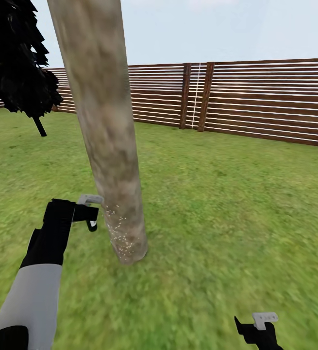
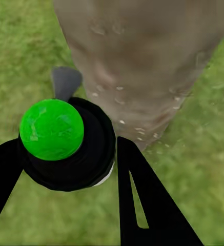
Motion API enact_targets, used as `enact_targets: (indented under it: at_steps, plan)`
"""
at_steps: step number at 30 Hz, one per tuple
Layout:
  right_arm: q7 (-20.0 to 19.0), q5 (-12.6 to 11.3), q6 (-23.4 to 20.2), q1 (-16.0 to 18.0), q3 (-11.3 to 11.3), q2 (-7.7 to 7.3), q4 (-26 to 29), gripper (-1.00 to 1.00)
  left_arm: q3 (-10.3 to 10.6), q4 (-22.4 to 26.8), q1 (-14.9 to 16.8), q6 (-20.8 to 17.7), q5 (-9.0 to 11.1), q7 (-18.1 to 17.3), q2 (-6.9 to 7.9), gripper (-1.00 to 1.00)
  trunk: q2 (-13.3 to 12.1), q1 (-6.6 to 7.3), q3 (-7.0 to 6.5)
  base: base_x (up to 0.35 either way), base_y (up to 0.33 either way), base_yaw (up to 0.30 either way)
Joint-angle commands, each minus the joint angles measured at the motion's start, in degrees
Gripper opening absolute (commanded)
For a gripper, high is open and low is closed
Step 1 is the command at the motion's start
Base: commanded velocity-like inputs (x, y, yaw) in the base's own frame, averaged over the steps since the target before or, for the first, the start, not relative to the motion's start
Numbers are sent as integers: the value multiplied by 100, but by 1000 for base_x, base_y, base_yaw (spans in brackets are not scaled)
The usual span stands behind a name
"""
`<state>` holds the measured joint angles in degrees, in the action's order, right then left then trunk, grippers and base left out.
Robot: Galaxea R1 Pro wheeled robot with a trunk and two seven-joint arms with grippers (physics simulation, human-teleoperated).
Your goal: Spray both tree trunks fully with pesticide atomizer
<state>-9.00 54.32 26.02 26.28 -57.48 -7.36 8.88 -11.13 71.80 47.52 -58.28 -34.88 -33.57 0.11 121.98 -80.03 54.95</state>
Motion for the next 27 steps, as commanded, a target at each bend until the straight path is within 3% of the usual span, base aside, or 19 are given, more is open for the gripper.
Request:
enact_targets:
  at_steps: [1, 5, 7, 12, 17, 18, 21, 24, 27]
  plan:
    - [0, 0, 0, 0, 0, -2, 0, 100, 16, -6, -38, 7, -1, -1, -1, -100, 0, 0, 0, 0, 0, 0]
    - [-2, 0, 0, 0, 0, 2, 0, 100, 6, -72, -77, 29, -2, 12, 44, -100, 0, 0, 0, 0, 0, 0]
    - [-2, 0, 0, 0, 0, 2, 0, 100, 6, -257, -241, 73, -2, 33, 50, -100, 0, 0, 0, 0, 0, 0]
    - [-13, 0, 0, 0, 0, 3, 0, 100, -17, -1402, -328, 284, -19, 59, 51, -100, 0, 0, 0, 0, 0, 0]
    - [-14, 0, 0, 0, 0, -1, 0, 100, -560, -2228, -331, 896, -27, 93, 57, -100, 0, 0, 0, 0, 0, 0]
    - [-14, 0, 0, 0, 0, -2, 0, 100, -571, -2370, -331, 994, -24, 154, 57, -100, 0, 0, 0, 0, 0, 0]
    - [-15, 0, 0, 0, 0, 3, 0, 100, -595, -2913, -331, 1428, -4, 813, 22, -100, 0, 0, 0, 0, 0, 0]
    - [-16, 0, 0, 0, 0, 0, 0, 100, -604, -3459, -331, 1902, 259, 984, 27, -100, 0, 0, 0, 0, 0, 0]
    - [-22, 0, 0, 0, 0, 0, 0, 100, -592, -3828, -331, 2243, 782, 1480, 46, -100, 0, 0, 0, 0, 0, 0]
